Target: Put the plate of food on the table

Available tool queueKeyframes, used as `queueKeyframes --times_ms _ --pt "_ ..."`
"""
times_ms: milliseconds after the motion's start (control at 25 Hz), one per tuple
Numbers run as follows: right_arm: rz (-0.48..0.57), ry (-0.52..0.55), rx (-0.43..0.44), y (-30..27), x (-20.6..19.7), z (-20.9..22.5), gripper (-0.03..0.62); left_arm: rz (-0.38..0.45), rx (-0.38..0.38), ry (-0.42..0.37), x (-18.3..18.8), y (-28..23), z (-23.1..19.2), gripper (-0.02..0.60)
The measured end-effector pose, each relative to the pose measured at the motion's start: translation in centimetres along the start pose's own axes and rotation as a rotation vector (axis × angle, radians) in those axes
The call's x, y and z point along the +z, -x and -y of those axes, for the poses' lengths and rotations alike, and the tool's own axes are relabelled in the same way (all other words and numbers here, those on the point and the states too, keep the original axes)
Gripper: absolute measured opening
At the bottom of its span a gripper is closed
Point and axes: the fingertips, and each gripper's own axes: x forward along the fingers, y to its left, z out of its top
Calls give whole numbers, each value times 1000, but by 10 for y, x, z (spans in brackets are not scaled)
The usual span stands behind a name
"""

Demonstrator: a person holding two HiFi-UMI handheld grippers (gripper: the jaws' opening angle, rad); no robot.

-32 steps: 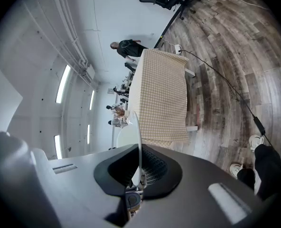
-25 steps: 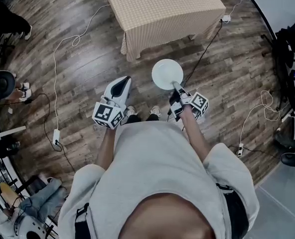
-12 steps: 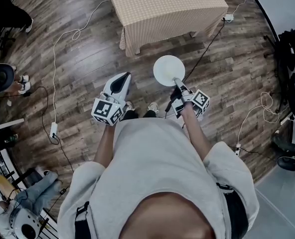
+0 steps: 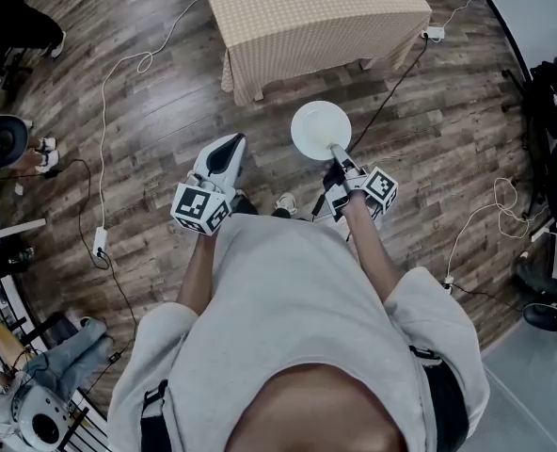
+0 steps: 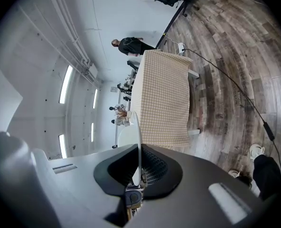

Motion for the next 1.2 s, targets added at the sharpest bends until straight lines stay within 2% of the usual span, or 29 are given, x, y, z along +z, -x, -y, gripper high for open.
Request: queueKeyframes --times_ms 80,200,440,560,640,760,1000,1200 --pt "-2 4 13 0 5 -2 11 0 0 -5 1 -4 2 9" --pt "-2 20 -36 0 13 4 11 8 1 -8 4 -11 2 9" --pt "4 14 12 -17 24 1 12 7 2 -6 2 -26 -8 9" --pt "15 14 -43 -25 34 6 12 3 -8 -4 2 -40 -18 9" --pt "22 14 -42 -33 40 5 14 2 -19 -1 3 -51 -26 9" --pt "33 15 -10 -49 50 -2 13 2 -37 3 4 -71 -37 9" --pt "67 14 -54 -91 79 -3 14 -3 -82 13 9 -126 -74 9" --pt "83 7 -28 -132 99 -24 12 -7 -110 31 24 -167 -105 9"
